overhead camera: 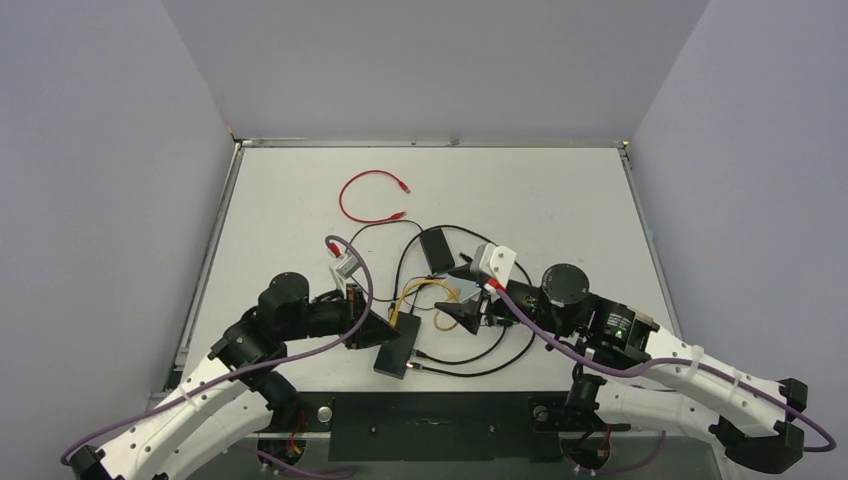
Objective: Insert the plug into the switch port
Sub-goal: Pick up the connector from the center of the board.
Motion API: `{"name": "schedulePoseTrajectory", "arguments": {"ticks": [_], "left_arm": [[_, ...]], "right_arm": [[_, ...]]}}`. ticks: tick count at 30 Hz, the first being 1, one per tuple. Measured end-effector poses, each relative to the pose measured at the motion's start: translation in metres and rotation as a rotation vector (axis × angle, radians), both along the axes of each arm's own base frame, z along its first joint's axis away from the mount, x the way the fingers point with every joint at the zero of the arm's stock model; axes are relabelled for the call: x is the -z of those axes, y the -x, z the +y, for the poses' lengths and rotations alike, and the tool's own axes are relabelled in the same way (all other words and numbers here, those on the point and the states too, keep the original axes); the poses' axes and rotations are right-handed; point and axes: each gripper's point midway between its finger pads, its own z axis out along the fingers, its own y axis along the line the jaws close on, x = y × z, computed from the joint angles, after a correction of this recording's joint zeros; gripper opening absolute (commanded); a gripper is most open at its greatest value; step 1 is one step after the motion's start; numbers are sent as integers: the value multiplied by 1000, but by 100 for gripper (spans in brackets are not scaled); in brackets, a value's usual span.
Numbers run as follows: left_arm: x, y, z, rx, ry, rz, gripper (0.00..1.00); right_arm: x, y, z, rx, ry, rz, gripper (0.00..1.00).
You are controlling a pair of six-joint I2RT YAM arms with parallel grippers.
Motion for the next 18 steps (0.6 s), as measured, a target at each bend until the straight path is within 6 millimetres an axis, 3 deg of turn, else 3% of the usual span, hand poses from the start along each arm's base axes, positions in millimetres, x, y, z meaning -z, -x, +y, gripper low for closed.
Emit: {"name": "schedulePoseTrajectory", "arguments": {"ticks": [9,14,18], "left_arm": [[-9,44,-4,193,-154,-53,0],[3,66,-6,274,-275,-86,0],[9,71,-3,291,-356,-121,0]], "right_arm": [[-2,20,36,-223,114,22,57],[11,34,50,-351,183,62,55],[27,49,52,-451,233,106,55]]}}
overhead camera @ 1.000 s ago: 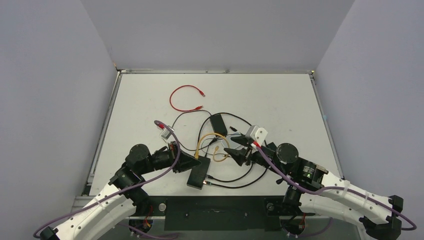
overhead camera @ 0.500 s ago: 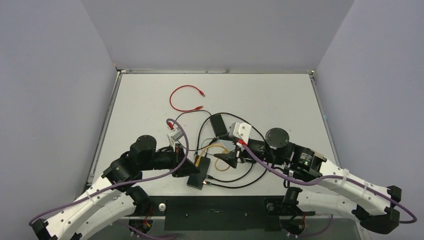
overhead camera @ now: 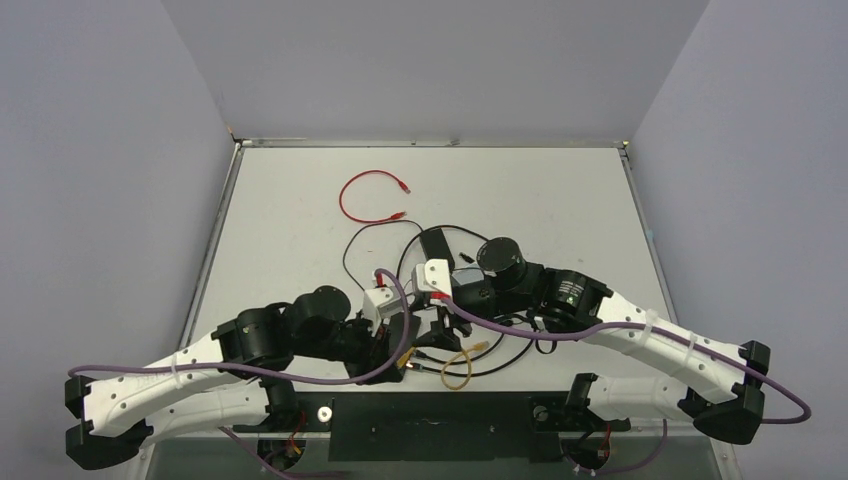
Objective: Insert the plug into the switch port
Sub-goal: Pick up the connector from the center of the board.
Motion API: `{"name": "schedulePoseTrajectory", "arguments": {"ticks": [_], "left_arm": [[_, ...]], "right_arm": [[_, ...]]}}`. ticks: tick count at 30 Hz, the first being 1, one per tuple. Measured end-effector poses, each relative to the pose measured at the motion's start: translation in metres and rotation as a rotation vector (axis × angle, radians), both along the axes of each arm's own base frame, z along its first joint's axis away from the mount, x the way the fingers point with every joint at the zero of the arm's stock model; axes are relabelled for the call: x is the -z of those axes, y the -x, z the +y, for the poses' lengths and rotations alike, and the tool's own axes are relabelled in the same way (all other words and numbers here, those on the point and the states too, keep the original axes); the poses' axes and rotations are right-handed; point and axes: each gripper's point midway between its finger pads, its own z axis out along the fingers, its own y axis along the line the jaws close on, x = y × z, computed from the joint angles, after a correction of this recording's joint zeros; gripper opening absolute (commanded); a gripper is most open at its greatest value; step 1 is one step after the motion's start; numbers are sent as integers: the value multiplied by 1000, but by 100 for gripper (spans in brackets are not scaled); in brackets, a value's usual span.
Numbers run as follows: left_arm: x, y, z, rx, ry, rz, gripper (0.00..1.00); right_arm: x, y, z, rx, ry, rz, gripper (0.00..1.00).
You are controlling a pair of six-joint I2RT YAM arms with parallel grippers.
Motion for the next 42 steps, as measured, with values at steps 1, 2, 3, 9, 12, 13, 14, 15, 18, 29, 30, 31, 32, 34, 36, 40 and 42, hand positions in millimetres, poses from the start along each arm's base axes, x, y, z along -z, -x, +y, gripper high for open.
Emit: {"name": "schedulePoseTrajectory", "arguments": {"ticks": [1,2,3,9,12,13,14,15,18,29,30,31,32,34,36,40,42], "left_arm": [[1,-1,1,-2,-12,-10,0],[1,-2,3,-7,-21,-20,0],[2,-3,4,-8,-29,-30,0],[4,-8,11,-20,-57,-73,0],[3,-8,12,-14,-62,-85,0],[3,-9,12,-11,-61,-89,0],[3,-9,12,-8,-62,-94,0],[3,-9,12,-7,-62,-95,0],[4,-9,13,-2,-63,-102,0],[4,-12,17,-9,-71,-125,5],[4,-12,17,-11,-70,-127,13],[4,-13,17,-13,-69,-129,19],[3,-13,17,-16,-68,-132,30],[1,-15,18,-27,-58,-145,41],[-5,-18,19,-49,-32,-162,50],[-28,-25,22,-102,68,-215,59],[-39,-28,22,-129,128,-234,61]], "right_arm": [[4,4,0,-21,12,11,55],[7,7,-1,-39,23,21,54],[9,9,-1,-51,29,29,54],[20,19,-4,-93,56,67,52],[28,18,-1,-96,76,81,49],[31,17,0,-95,85,87,47],[35,16,2,-96,96,94,46],[39,16,3,-96,107,102,44],[48,14,7,-96,134,120,34],[56,19,9,-125,154,150,0],[56,19,9,-126,153,149,0],[56,19,9,-126,153,149,0],[56,19,10,-126,150,147,0],[56,18,9,-121,148,143,0],[58,17,5,-107,150,137,0],[62,15,-6,-53,141,121,0],[63,14,-12,-16,119,112,0]]}}
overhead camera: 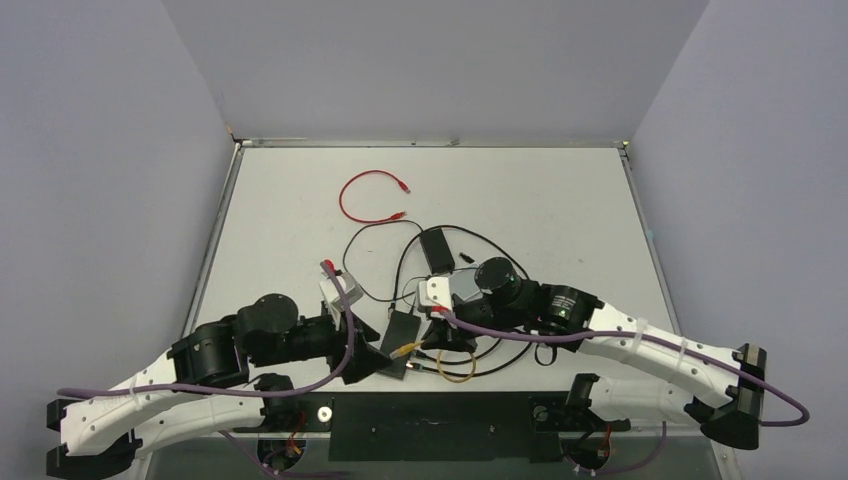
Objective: Insert the plug into the switch port
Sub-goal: Pick up the connector from the center of the board.
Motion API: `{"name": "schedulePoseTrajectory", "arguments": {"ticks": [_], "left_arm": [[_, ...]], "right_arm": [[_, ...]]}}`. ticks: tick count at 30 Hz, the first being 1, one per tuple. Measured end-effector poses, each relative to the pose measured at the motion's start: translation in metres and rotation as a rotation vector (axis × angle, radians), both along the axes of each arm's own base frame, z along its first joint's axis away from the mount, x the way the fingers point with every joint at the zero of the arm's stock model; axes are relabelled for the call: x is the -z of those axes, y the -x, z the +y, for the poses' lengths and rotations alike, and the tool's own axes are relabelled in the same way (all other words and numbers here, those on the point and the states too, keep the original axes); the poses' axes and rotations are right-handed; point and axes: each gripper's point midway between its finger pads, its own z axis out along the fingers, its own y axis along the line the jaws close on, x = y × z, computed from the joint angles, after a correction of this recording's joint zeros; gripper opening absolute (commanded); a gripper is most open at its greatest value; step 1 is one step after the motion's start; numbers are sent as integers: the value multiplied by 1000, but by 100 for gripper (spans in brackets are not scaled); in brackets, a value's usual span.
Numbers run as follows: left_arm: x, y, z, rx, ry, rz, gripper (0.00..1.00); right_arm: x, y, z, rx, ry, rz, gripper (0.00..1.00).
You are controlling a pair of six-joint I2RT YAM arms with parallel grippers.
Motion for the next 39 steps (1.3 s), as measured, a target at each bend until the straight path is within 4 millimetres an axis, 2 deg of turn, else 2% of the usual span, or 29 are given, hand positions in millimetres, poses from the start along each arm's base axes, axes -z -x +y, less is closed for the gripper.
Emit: {"name": "schedulePoseTrajectory", "arguments": {"ticks": [5,14,18,25,33,39], "left_arm": [[-18,-7,-2,-61,137,-16,64],[-13,-22,-15,-175,258,63,65],[-24,-29,-17,-212,345,89,64],[-43,-42,-20,-232,503,163,58],[-34,-49,-27,-195,579,274,52],[-43,-41,-29,-142,611,292,45]], "right_arm": [[-7,-6,-13,110,-102,-42,0],[-37,-10,-30,230,-321,-126,0],[-49,-15,-29,265,-369,-154,0],[-54,-20,-24,290,-393,-171,0],[-57,-26,-17,314,-428,-174,0],[-50,-31,-11,334,-420,-159,0]]}}
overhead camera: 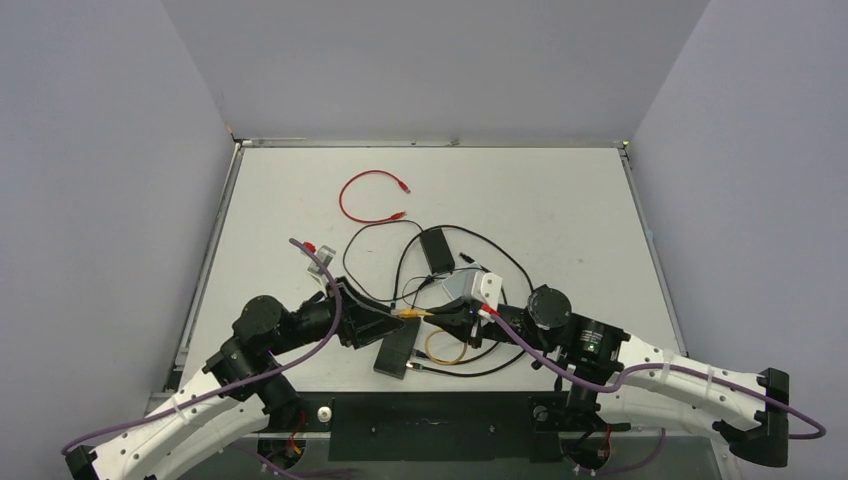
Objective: Insert the plug into the switch port
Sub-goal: Pick up the connector from the center of the board.
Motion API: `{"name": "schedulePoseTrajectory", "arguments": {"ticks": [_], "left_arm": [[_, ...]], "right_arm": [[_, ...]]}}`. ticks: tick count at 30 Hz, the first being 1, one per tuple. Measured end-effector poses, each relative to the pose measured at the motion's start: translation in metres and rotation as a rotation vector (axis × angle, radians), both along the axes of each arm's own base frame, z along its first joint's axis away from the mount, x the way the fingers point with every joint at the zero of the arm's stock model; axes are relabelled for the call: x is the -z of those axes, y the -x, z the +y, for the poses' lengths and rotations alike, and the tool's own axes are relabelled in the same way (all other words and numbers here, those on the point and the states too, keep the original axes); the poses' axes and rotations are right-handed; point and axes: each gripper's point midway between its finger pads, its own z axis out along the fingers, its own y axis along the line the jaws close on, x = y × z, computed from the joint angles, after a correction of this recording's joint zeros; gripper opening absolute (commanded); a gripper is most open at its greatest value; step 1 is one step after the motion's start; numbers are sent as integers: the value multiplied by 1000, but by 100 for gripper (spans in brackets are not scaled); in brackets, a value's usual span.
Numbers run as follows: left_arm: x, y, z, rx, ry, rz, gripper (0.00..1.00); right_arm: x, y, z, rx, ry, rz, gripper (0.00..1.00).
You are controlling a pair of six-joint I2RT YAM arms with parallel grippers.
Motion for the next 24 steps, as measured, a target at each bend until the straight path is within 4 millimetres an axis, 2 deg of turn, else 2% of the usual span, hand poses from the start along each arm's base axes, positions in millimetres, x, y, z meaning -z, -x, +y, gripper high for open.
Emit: {"name": "schedulePoseTrajectory", "arguments": {"ticks": [9,18,24], "left_arm": [[-1,2,3,0,3,-11,37],[18,2,9,-16,-80,-26,32],[24,2,13,-32,-109,-45,31]], "right_arm": [[1,-2,4,7,-5,21,0],[-6,1,0,12,-35,39,0],[-2,2,-1,13,-24,59,0]]}}
